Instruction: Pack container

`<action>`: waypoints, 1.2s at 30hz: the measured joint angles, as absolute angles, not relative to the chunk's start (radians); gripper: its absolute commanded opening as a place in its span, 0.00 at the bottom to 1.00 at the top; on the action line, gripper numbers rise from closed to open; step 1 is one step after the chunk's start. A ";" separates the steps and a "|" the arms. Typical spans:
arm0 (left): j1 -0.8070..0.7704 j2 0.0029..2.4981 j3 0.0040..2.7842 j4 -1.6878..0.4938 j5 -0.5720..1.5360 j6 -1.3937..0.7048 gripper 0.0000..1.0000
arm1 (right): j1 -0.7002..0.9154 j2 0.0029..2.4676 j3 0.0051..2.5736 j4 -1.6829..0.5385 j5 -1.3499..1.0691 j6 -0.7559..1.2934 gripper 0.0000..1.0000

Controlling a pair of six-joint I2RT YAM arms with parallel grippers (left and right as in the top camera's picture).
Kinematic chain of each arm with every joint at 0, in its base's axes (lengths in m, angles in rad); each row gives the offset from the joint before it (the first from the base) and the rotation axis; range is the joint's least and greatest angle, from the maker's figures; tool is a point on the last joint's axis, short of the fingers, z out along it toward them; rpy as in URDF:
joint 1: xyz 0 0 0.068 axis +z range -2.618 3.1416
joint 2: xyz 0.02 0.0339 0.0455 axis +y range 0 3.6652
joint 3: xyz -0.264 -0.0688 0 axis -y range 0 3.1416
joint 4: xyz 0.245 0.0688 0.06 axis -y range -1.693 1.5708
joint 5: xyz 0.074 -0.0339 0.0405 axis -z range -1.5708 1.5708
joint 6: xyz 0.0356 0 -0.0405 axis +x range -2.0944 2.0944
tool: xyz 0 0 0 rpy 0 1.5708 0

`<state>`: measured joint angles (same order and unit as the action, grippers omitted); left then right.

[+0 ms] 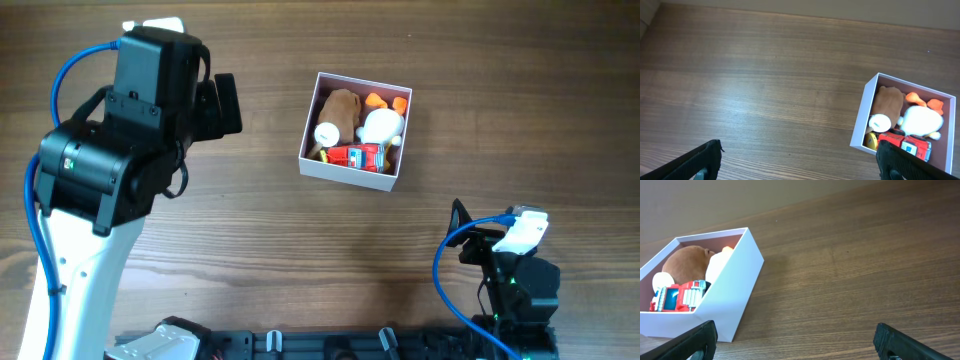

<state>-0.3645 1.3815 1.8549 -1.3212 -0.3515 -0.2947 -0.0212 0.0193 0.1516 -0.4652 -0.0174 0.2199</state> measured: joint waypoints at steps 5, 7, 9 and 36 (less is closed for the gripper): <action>-0.364 1.382 1.855 -1.321 -0.352 -0.295 1.00 | -0.021 0.019 0.152 -0.466 -0.017 0.223 1.00; -0.364 1.382 1.855 -1.322 -0.352 -0.295 1.00 | -0.021 0.019 0.152 -0.465 -0.017 0.223 1.00; -0.364 1.382 1.855 -1.322 -0.352 -0.295 1.00 | -0.021 0.019 0.152 -0.465 -0.017 0.223 1.00; 0.086 0.328 0.542 -0.507 0.133 -0.019 1.00 | -0.021 0.016 0.151 -0.466 -0.017 0.223 1.00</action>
<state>0.0860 0.3283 0.5419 -0.5072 0.1333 -0.0189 -0.0212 0.0162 0.1509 -0.4656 -0.0174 0.2230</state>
